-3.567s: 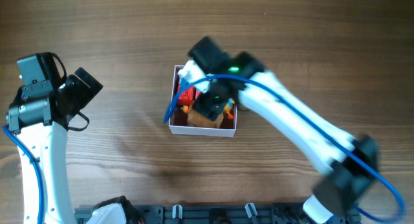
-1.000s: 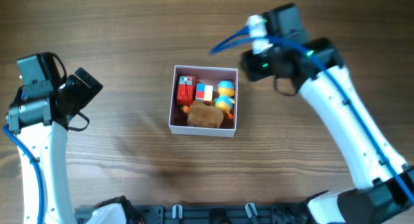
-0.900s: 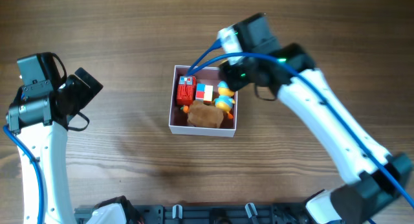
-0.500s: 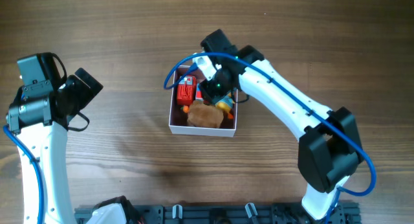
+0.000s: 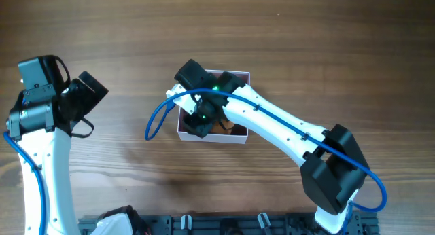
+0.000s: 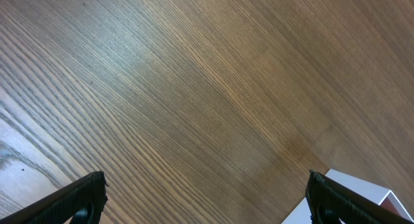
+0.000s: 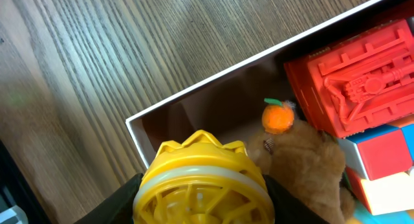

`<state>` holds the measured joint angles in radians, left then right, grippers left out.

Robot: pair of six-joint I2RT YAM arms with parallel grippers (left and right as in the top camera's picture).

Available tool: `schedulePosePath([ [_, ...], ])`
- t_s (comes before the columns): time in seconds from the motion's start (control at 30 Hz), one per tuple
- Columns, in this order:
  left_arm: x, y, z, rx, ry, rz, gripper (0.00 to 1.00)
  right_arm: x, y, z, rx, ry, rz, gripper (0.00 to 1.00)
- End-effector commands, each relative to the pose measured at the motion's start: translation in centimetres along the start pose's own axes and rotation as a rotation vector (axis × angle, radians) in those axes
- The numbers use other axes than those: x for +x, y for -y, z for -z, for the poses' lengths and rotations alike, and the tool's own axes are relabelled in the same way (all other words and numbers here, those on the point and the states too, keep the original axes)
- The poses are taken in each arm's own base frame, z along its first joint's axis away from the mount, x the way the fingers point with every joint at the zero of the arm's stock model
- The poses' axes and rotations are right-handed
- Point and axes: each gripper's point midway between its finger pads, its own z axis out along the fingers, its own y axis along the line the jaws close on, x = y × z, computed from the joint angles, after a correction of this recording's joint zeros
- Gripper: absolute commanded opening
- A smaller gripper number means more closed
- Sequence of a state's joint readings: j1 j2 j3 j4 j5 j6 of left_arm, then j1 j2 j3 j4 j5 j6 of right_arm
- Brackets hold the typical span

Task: Pack container

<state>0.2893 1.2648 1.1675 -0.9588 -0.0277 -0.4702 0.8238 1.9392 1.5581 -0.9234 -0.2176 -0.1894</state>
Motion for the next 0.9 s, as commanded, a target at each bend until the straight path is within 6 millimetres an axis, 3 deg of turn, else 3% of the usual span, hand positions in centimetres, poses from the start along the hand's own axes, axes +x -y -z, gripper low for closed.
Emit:
schedulePosePath([
  [0.0,-0.5,0.3,0.8,0.021,0.019,0.015,1.0,0.0,-0.4,0.0,-0.02,0.002,0.017,0.71],
  [0.13,-0.5,0.3,0.8,0.021,0.019,0.015,1.0,0.0,-0.3,0.0,-0.018,0.003,0.018,0.77],
  [0.27,-0.5,0.3,0.8,0.021,0.019,0.015,1.0,-0.7,1.2,1.1,0.068,0.019,-0.035,0.57],
  [0.33,-0.5,0.3,0.8,0.021,0.019,0.015,1.0,-1.6,3.6,4.3,0.196,0.067,-0.161,0.4],
  [0.4,-0.5,0.3,0.8,0.021,0.019,0.015,1.0,-2.2,7.1,9.3,0.347,0.164,-0.356,0.36],
  [0.43,-0.5,0.3,0.8,0.021,0.019,0.015,1.0,-2.4,8.3,11.7,0.374,0.223,-0.433,0.26],
  [0.53,-0.5,0.3,0.8,0.021,0.019,0.015,1.0,-1.9,10.9,15.1,0.368,0.317,-0.554,0.04],
  [0.63,-0.5,0.3,0.8,0.021,0.019,0.015,1.0,0.2,13.5,13.7,0.318,0.261,-0.624,0.04],
  [0.87,-0.5,0.3,0.8,0.021,0.019,0.015,1.0,2.5,15.1,4.7,0.213,0.054,-0.644,0.04],
])
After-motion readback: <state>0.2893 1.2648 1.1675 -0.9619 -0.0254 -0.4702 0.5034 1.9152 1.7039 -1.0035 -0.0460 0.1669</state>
